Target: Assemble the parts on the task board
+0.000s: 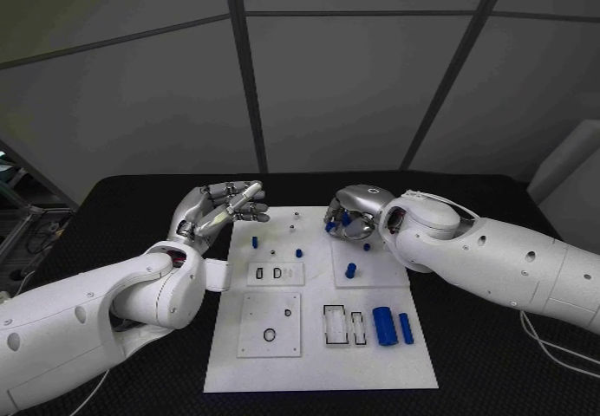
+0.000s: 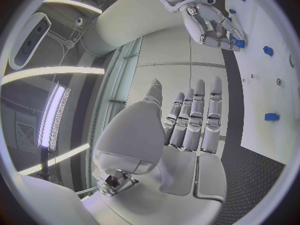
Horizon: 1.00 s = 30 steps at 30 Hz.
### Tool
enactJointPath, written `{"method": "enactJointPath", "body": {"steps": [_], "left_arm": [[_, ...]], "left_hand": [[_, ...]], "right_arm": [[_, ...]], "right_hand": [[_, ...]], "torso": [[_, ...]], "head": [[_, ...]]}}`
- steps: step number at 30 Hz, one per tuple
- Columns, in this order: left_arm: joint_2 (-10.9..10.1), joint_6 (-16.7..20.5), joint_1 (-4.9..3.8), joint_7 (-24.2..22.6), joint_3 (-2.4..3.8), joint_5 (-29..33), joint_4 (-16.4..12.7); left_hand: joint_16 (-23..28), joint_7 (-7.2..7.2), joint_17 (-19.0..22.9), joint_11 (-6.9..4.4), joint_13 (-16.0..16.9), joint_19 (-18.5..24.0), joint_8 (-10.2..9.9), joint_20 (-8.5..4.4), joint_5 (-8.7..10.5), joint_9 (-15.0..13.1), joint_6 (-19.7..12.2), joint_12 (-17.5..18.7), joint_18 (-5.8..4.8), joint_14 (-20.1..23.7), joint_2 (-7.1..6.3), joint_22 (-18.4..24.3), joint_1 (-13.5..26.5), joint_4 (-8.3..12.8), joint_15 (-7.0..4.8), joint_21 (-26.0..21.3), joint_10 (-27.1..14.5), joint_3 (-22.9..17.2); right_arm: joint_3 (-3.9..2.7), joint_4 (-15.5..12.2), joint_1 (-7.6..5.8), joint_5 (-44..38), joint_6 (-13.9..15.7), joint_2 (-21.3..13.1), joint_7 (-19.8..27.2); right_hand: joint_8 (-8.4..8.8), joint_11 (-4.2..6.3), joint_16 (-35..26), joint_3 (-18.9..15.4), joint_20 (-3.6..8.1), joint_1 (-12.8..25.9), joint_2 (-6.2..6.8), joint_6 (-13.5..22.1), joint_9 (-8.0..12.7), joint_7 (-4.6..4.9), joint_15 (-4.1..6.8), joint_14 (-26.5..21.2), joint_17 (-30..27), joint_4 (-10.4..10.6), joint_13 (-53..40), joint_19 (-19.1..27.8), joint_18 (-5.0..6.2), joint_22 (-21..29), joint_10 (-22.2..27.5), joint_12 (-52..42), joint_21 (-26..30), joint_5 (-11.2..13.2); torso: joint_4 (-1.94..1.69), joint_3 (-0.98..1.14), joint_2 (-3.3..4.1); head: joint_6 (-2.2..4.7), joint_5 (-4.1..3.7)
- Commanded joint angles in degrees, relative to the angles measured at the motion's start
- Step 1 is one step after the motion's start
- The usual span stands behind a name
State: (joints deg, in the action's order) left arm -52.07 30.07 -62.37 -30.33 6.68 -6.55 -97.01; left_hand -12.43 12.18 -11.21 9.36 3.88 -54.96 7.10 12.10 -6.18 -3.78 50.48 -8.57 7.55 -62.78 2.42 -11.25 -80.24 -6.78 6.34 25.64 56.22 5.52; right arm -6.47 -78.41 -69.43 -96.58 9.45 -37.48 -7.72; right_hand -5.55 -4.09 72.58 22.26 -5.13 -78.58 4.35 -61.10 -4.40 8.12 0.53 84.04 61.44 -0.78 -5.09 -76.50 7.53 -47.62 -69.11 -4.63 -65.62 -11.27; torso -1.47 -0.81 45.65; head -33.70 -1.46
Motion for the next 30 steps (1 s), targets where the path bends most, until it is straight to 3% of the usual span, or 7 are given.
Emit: {"method": "enactJointPath", "body": {"steps": [1, 14, 22, 30], "left_arm": [[0.0, -0.8, -0.13, -0.1, 0.05, -0.4, 0.0], [0.3, -1.1, -0.14, 0.2, 0.05, -0.4, 0.5], [0.3, -1.2, -0.23, 0.3, 0.06, -0.4, 0.5], [0.5, -1.3, -0.29, 0.4, 0.06, -0.4, 0.5]], "left_hand": [[0.5, 0.44, -0.1, 0.36, -0.1, 0.0, -0.4, 0.18, -0.17, 0.1, 0.1, 0.3, 2.75, 0.2, 0.33, -0.1, 0.1, 0.1, 0.24, 0.3, 0.0, 0.2], [0.6, 0.45, -0.2, 0.39, -0.1, 0.1, -0.5, 0.21, -0.16, 0.1, 0.1, 0.4, 2.74, 0.3, 0.34, -0.1, 0.1, 0.1, 0.28, 0.2, -0.1, 0.3], [0.7, 0.46, -0.2, 0.40, -0.1, 0.2, -0.5, 0.22, -0.15, 0.1, 0.1, 0.4, 2.73, 0.4, 0.35, -0.1, 0.1, 0.2, 0.31, 0.2, -0.1, 0.3], [0.8, 0.48, -0.3, 0.42, -0.1, 0.2, -0.6, 0.25, -0.15, 0.1, 0.1, 0.5, 2.72, 0.5, 0.36, -0.1, 0.1, 0.2, 0.33, 0.2, -0.1, 0.3]], "right_arm": [[-0.06, -0.2, -0.32, -0.4, 6.9, 0.4, 0.3], [-0.06, 5.8, -0.94, -0.2, 10.7, 6.3, 0.5], [-0.06, 9.6, -1.07, 0.1, 10.8, 10.0, 1.1], [-0.06, 11.2, -1.10, 0.6, 9.8, 11.9, 1.9]], "right_hand": [[-0.26, -0.12, -0.1, 0.5, -0.04, -0.4, 0.22, -0.6, 0.0, 0.10, 0.25, 1.7, 0.0, -0.1, 0.0, 0.3, -0.34, -0.1, -0.4, 0.3, -0.3, 0.2], [-0.33, -0.10, 0.2, 0.9, -0.04, -0.4, 0.29, -0.9, -0.1, 0.12, 0.26, 1.8, 0.4, -0.2, 0.0, 0.3, -0.38, -0.5, -0.6, 0.3, -0.6, 0.3], [-0.27, -0.14, 0.2, 1.0, -0.05, -0.3, 0.40, -0.8, 0.0, 0.16, 0.23, 1.8, 0.3, -0.1, 0.0, 0.4, -0.40, -0.7, -0.6, 0.4, -0.8, 0.5], [-0.14, -0.21, 0.3, 1.1, -0.07, -0.2, 0.51, -0.7, 0.0, 0.24, 0.19, 1.8, 0.4, 0.0, 0.0, 0.4, -0.43, -0.9, -0.5, 0.5, -1.0, 0.7]], "torso": [[-0.03, -0.01, 0.11], [-0.10, -0.07, 0.28], [-0.23, -0.12, 0.59], [-0.20, -0.06, 0.61]], "head": [[0.33, 0.12], [0.90, 0.29], [1.08, 0.41], [0.78, 0.61]]}}
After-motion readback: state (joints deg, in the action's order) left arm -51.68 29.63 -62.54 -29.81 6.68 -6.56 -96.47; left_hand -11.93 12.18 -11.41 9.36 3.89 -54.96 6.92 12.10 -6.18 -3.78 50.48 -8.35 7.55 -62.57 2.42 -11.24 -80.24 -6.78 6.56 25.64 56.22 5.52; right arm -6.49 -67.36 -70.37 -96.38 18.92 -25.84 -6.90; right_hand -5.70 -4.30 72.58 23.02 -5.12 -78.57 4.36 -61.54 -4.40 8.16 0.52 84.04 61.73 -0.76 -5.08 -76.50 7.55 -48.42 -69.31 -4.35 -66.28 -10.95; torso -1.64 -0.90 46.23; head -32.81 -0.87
